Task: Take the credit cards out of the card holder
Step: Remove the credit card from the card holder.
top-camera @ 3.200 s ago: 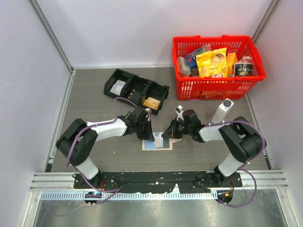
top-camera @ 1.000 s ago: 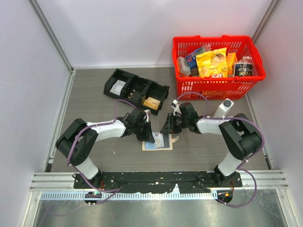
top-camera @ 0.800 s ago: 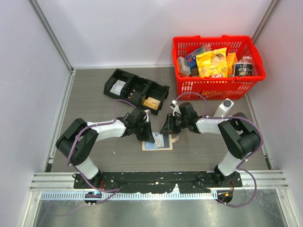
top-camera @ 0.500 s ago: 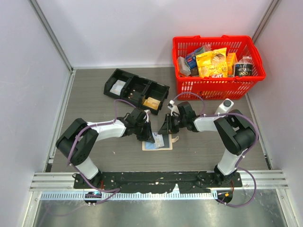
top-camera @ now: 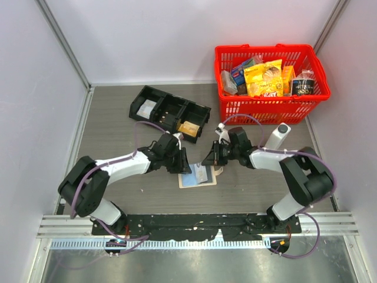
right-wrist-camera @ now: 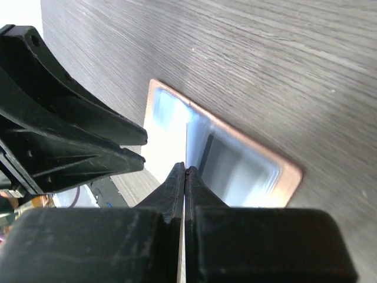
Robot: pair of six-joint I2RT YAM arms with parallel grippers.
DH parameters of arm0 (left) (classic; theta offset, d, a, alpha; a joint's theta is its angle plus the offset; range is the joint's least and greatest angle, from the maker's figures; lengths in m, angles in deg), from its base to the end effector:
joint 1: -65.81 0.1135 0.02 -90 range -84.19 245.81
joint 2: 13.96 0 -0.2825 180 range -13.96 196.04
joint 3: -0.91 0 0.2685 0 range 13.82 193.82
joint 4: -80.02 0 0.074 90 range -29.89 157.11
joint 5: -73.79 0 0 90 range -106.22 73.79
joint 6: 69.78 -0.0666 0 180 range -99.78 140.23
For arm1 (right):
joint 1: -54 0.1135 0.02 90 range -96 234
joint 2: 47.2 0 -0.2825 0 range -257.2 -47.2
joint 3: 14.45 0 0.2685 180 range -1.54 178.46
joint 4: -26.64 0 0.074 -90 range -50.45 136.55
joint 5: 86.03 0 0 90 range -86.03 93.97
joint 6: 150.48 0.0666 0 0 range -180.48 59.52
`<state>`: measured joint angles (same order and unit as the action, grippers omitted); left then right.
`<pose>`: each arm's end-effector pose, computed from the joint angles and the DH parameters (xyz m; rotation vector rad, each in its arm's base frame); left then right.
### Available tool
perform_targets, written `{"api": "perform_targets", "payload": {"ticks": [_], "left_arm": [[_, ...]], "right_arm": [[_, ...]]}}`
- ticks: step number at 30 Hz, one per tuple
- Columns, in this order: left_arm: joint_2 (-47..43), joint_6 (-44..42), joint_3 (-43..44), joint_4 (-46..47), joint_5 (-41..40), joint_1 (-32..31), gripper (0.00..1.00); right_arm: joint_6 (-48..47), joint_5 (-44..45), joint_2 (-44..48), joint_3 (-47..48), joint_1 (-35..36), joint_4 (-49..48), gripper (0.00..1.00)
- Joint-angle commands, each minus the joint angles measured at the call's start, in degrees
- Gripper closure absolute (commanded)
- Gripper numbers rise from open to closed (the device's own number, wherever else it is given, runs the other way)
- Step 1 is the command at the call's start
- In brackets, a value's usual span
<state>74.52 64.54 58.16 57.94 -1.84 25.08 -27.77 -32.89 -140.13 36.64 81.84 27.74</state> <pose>0.2354 -0.2245 0.1456 0.0283 2.7079 -0.8578 0.2711 0.1883 0.1298 -0.2518 2.4696 1.2463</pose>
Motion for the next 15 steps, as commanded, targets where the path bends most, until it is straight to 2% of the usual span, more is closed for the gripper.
{"api": "perform_targets", "payload": {"ticks": [1,7,11,15], "left_arm": [[-7.1,-0.5,0.4,0.5,-3.3,0.6,0.61],[-15.8,1.6,-0.3,3.3,-4.7,1.4,0.46],[-21.8,2.5,-1.8,7.0,-5.4,2.1,0.34],[-28.8,5.6,-5.5,14.4,-6.5,2.9,0.23]], "right_arm": [[2.0,5.8,9.9,-2.0,-0.9,0.9,0.99],[7.7,12.3,23.7,-5.0,-0.9,1.1,0.99],[15.7,17.1,31.5,-8.5,-0.4,-8.6,0.99],[21.8,24.1,37.3,-11.6,2.3,-18.2,0.99]]}}
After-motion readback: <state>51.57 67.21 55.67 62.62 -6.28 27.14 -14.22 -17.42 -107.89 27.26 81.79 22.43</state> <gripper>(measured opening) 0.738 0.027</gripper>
